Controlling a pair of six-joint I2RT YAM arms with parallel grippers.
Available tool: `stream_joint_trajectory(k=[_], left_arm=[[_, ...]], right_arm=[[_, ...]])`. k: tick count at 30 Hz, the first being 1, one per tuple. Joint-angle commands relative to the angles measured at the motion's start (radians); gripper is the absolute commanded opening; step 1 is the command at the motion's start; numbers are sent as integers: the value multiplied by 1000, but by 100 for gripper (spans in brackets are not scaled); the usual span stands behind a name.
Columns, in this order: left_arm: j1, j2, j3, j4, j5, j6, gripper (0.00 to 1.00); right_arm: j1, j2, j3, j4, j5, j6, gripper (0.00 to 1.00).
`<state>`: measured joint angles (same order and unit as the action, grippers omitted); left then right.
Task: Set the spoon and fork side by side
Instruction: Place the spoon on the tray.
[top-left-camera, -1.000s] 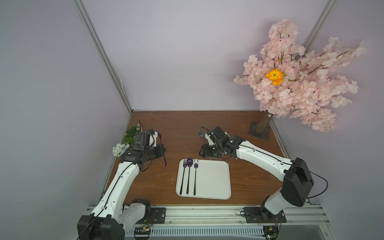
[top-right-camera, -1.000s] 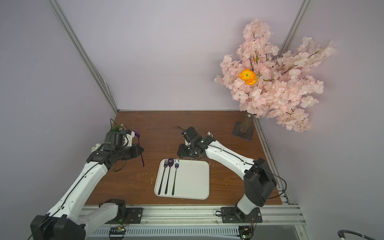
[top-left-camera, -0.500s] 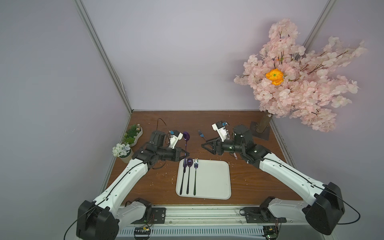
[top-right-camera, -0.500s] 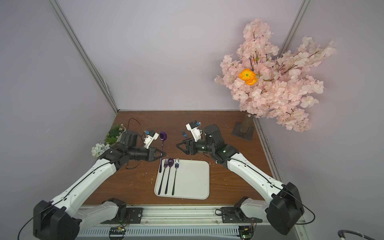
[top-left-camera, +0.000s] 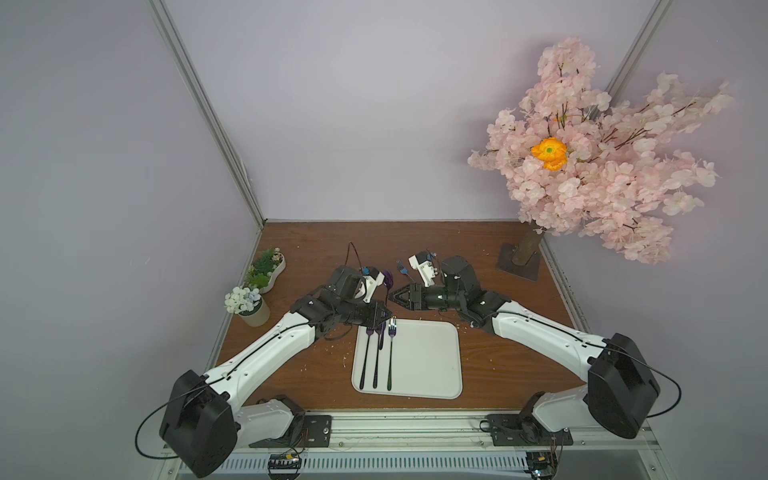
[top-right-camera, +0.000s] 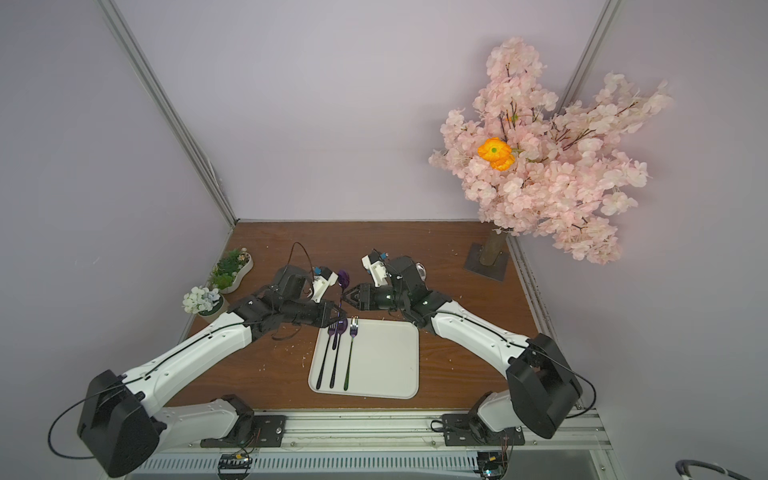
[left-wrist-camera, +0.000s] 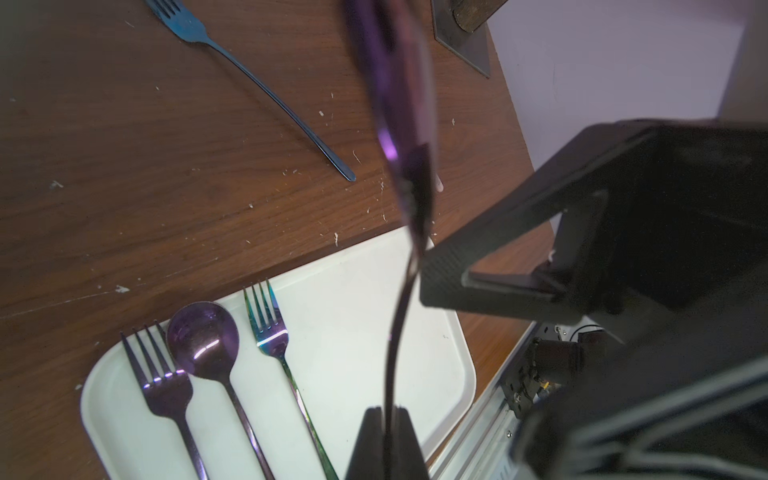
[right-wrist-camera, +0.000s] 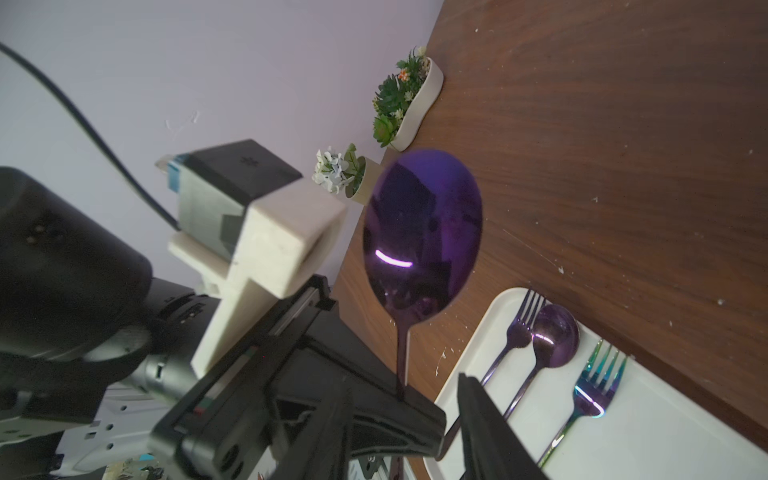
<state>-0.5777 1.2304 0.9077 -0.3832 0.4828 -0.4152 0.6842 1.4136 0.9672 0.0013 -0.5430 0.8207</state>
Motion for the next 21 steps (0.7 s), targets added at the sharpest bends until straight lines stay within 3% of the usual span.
stream_joint_trajectory(k=[1,9,21], left_arm=[[-27,6,34,21,-58,-2,0],[-94,7,37,22,-104,-10,0],[-179,-6,39,21,-203,-49,0]], right_arm=[[5,-22,11,-9,23,58,42],[17,-35,-18,11,31,115,36],[21,-89,-46,-78,159,198,6]])
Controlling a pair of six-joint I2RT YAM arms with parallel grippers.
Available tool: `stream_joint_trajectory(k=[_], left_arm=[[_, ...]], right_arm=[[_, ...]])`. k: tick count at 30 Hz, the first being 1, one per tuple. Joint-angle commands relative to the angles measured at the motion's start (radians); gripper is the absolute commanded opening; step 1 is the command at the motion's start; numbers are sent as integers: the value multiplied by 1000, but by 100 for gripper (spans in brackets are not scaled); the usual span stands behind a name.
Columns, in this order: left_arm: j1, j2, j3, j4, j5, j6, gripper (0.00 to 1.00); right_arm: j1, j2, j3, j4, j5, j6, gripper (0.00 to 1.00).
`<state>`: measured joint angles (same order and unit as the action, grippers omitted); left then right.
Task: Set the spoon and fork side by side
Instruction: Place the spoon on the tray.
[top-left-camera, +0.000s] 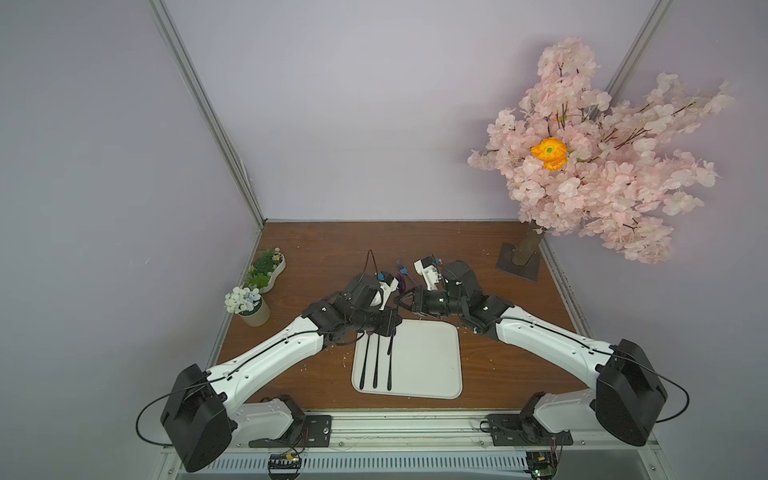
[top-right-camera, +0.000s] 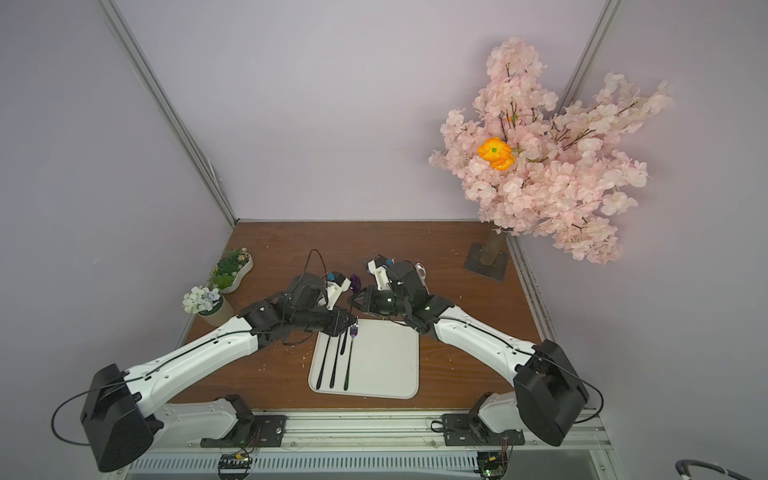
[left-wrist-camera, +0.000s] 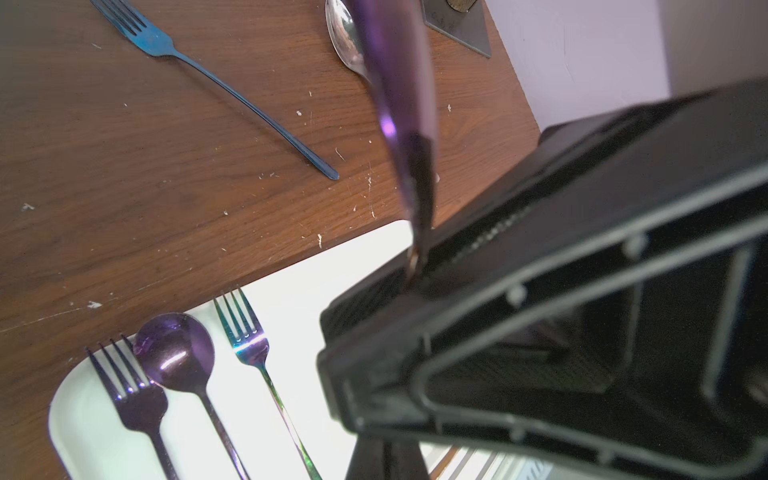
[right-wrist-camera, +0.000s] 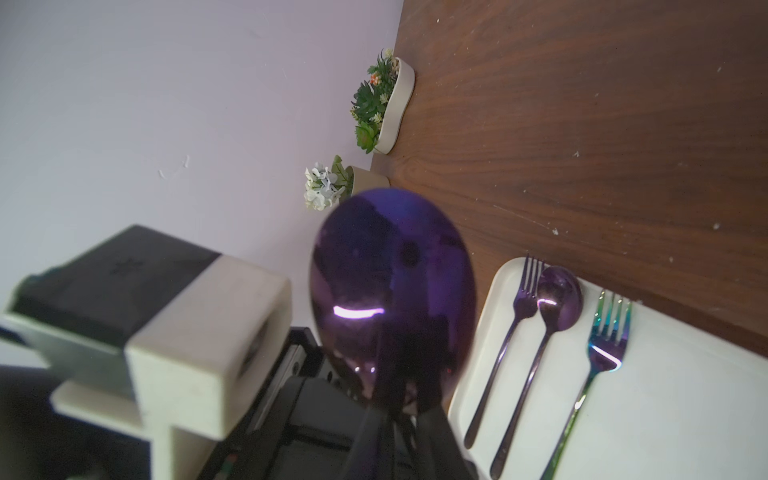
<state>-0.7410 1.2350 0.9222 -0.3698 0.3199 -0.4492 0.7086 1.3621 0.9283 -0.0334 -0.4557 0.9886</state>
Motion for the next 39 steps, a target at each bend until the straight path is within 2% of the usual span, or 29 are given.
stream_joint_trajectory(k=[1,5,7,8,11,13,14,17,20,22,26,30,33,39], left_arm=[[-19,-13,24,8,-40,-16,0],[-32,-27,24,11,-40,-5,6],[-33,-38,21,13,-30,2,15],[-34,-44,18,15,-23,4,26],[-33,-86,2,25,5,15,76],[-31,-124,-4,23,9,23,94],[-31,-144,-8,20,5,19,98],[6,-207,-31,10,1,-2,100],[123,-272,-90,9,49,-34,100],[200,-311,-125,9,60,-49,100],[295,-342,-162,5,30,-103,100],[305,-349,-173,-14,-40,-141,100],[305,-347,-183,-24,-47,-157,100],[305,-363,-198,-24,-51,-174,100]], right_arm=[[-4,-44,-9,-52,84,33,3],[-3,-66,-25,-62,117,39,0],[-3,-75,-33,-63,127,33,0],[-3,-78,-36,-67,129,24,0],[-32,-105,-46,-120,129,-33,0],[-81,-141,-78,-127,96,-74,0],[-110,-158,-95,-129,67,-99,0],[-170,-172,-143,-128,-91,-186,0],[-158,-152,-221,-54,-276,-206,0],[-133,-146,-298,35,-331,-177,0],[-100,-117,-418,275,-350,-71,0],[-58,-35,-447,410,-339,-16,0],[-28,44,-443,513,-341,31,0],[-28,136,-422,497,-323,36,0]])
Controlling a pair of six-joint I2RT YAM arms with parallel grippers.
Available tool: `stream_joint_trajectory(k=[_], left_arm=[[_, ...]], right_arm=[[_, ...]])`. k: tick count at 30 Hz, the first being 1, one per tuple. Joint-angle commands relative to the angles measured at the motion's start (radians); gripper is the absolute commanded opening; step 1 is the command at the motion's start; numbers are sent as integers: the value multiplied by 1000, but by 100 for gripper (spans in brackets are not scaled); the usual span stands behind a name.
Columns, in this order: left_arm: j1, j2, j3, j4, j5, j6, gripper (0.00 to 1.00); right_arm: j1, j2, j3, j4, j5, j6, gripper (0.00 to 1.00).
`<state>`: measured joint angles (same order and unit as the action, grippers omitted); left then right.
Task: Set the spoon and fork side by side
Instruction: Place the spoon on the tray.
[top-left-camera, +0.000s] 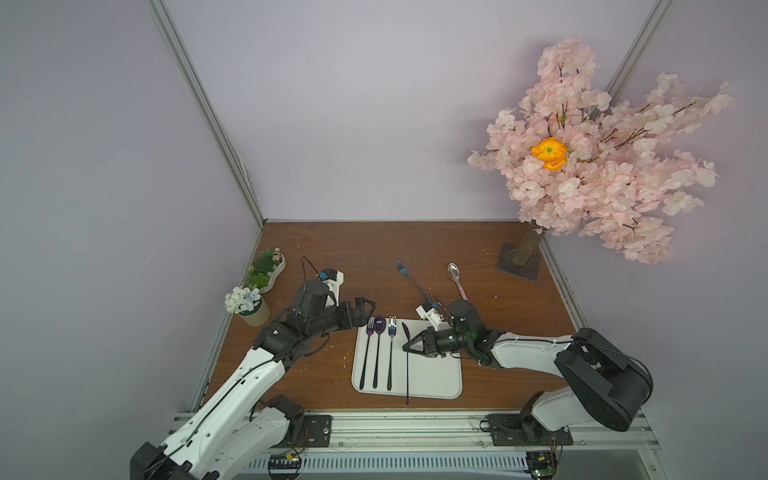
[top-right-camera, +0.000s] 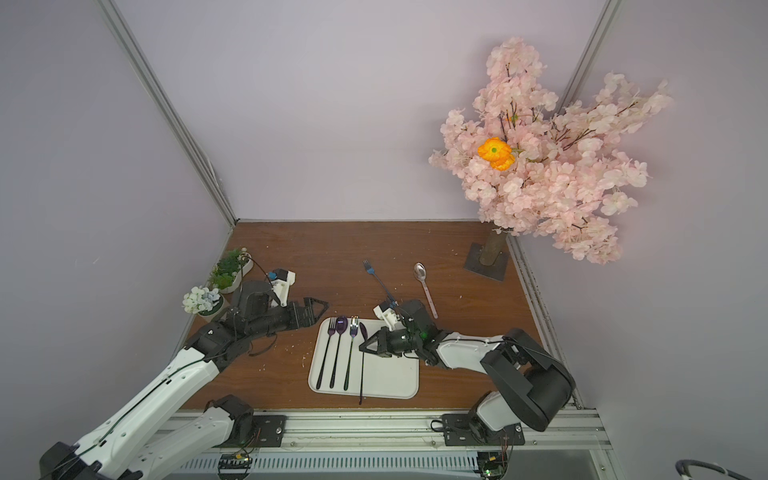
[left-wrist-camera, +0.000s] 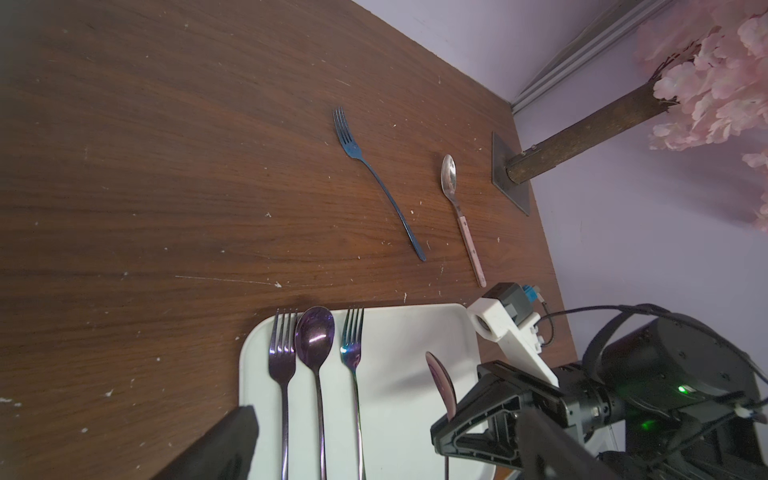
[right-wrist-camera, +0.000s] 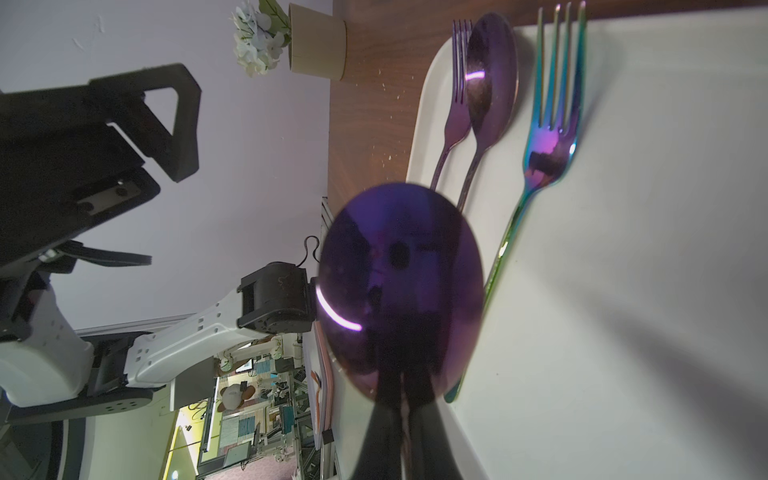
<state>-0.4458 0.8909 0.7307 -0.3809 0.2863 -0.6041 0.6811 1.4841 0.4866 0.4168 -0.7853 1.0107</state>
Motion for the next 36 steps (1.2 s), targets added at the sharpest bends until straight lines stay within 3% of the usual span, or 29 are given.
stream_joint_trajectory(k=[1,16,36], left_arm=[[10,-20,-8,-14,-17,-20,100],[10,-46,-28,-26,-12,-32,100],[10,-62,-26,-45,-21,-33,100]], right_arm=[[-2,25,25,37,11,10,1],[-24,146,111,-10,76,19,5],[-30,194,167,-181,134,-46,16]])
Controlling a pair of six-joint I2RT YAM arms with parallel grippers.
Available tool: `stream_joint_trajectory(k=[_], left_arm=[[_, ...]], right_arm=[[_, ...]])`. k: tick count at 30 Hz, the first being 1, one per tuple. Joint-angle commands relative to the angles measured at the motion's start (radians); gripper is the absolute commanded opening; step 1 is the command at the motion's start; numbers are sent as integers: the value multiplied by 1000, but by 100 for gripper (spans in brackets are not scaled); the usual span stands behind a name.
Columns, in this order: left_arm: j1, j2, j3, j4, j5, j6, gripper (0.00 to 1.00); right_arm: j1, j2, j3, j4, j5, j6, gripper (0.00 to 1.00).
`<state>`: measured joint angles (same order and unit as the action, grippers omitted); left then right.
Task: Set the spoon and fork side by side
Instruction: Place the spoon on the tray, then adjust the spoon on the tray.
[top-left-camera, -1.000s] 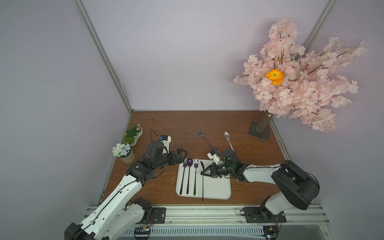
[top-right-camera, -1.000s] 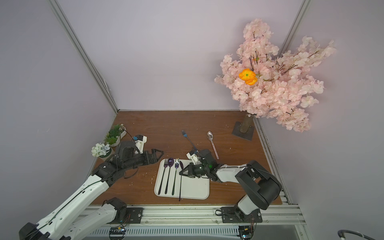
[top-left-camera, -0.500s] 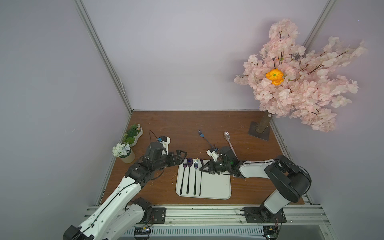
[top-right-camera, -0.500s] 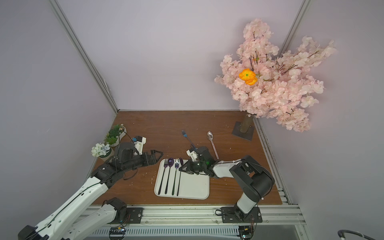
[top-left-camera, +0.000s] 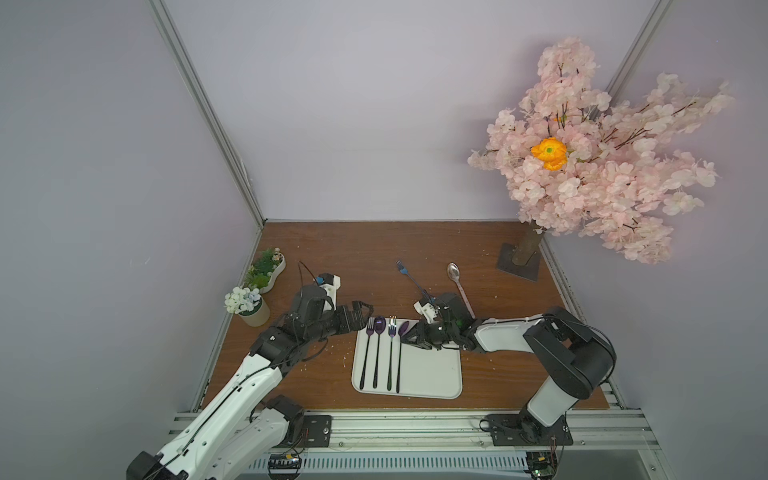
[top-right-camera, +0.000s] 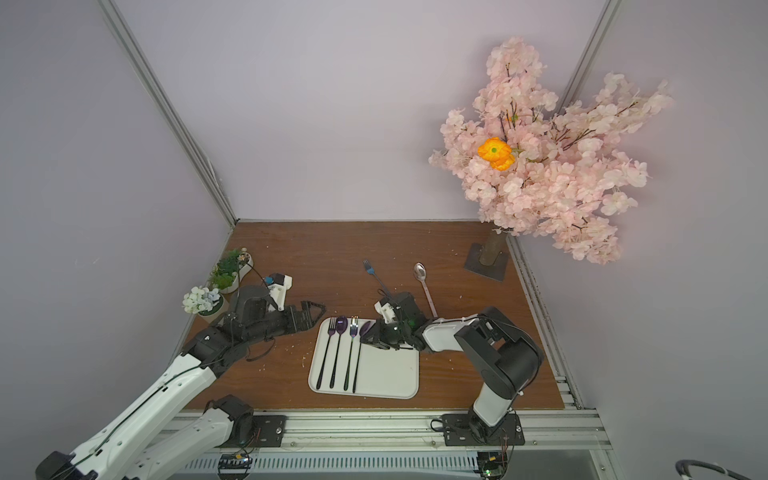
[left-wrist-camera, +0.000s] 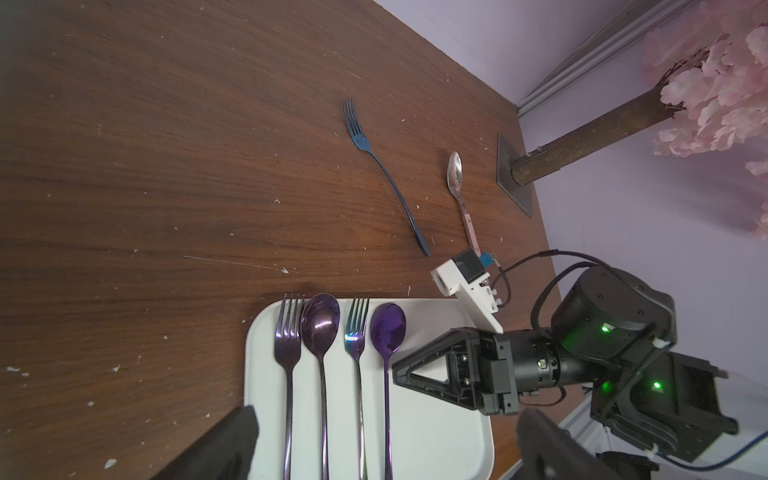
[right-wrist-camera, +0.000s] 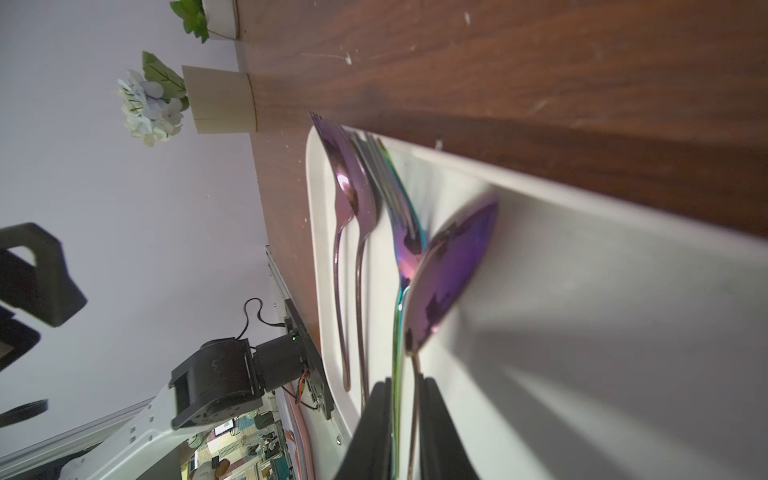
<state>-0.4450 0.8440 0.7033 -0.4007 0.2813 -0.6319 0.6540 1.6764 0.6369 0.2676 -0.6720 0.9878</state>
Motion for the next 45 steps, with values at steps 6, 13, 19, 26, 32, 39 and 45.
stream_joint_trajectory(k=[6,13,19,26,32,39,45], left_arm=[[9,-26,-4,-28,-19,-6,100],[9,-26,10,-51,-33,29,100],[9,-29,120,-198,-294,47,100],[10,-48,151,-415,-600,-53,100],[13,-126,124,-439,-640,-85,100],[11,-142,124,-431,-591,-108,100],[13,-186,107,-429,-576,-86,99]], right_arm=[[-4,-45,23,-87,44,-44,21],[-2,-150,52,-235,78,-81,33],[49,-231,134,-538,205,-75,34],[194,-204,283,-751,381,-13,37],[282,-54,406,-841,451,8,35],[315,29,457,-884,488,33,34],[359,110,524,-946,512,30,32]])
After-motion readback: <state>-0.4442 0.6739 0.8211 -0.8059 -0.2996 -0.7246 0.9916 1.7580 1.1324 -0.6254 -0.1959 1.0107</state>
